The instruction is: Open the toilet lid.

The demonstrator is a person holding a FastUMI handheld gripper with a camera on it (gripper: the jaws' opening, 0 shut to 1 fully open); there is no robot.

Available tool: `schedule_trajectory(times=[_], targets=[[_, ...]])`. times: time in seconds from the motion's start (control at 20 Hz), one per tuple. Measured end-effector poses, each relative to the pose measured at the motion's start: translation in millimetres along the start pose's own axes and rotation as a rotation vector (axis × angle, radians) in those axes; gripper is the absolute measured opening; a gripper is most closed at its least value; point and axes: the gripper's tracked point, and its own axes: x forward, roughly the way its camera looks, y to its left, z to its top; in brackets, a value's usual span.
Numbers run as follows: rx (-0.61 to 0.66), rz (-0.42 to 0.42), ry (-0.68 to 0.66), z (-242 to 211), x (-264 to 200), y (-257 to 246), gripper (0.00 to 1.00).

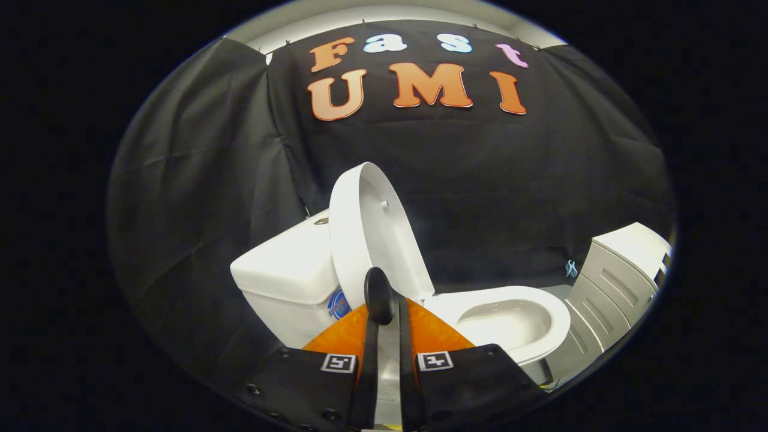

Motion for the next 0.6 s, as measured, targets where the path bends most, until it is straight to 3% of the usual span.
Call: schedule_trajectory(times=[0.1, 0.25, 0.6], targets=[[-0.02, -0.01, -0.011, 6, -4, -3, 0.31], [-0.027, -0.012, -0.028, 11, -13, -8, 0.97], [-0.049, 0.005, -0.103, 51, -42, -24, 0.97]])
